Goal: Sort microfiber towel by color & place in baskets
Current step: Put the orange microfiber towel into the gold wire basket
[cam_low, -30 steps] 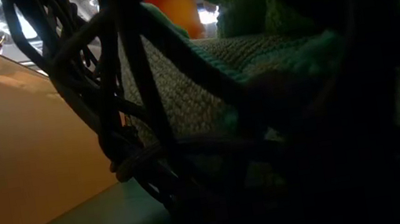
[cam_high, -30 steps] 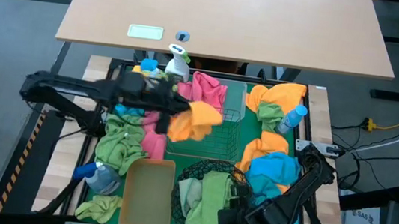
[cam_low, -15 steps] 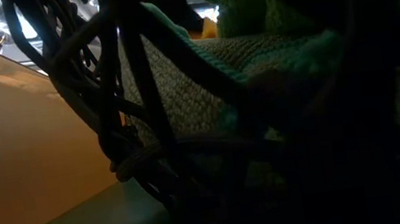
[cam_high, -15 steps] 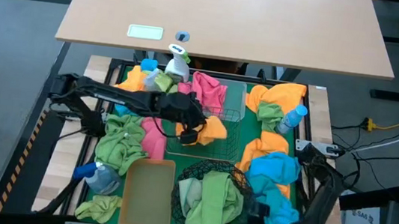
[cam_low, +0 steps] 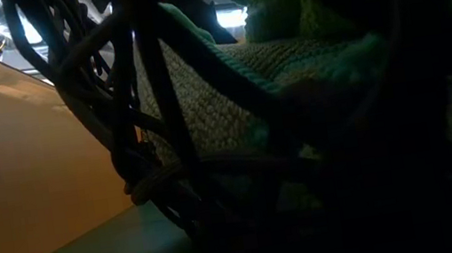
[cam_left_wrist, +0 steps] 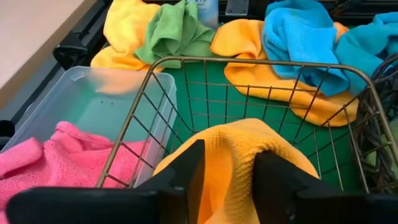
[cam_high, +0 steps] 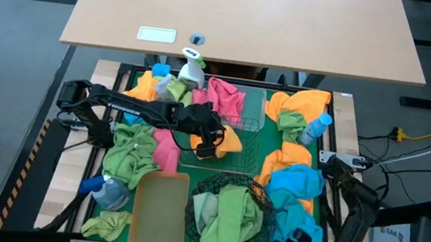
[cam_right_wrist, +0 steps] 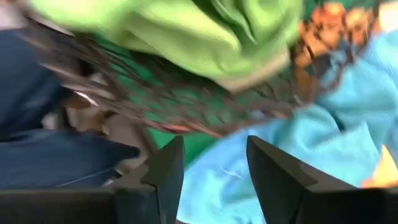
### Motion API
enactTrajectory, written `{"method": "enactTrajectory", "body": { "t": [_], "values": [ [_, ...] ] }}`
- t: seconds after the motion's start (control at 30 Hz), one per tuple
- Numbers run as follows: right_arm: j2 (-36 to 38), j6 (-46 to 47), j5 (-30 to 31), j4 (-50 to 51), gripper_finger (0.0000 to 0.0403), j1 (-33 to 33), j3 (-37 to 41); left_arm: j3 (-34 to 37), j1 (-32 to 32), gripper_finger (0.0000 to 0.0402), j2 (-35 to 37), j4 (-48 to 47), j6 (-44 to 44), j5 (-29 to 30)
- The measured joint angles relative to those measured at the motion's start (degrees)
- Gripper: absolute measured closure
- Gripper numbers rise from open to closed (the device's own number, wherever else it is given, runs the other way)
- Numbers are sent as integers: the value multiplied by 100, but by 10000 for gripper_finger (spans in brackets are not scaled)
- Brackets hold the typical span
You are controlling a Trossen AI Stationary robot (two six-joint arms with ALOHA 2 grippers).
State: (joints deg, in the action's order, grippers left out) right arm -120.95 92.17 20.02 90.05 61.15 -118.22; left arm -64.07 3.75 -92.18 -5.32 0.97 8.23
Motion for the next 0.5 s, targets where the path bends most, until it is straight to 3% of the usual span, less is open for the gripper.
{"method": "enactTrajectory", "body": {
  "t": [0.2,0.5],
  "values": [
    [0,699,-1119,1,231,-3,917,0,0,270,0,0,-2,1],
    [0,937,-1355,-1,231,-5,1702,0,0,266,0,-2,-4,1]
  ]
}}
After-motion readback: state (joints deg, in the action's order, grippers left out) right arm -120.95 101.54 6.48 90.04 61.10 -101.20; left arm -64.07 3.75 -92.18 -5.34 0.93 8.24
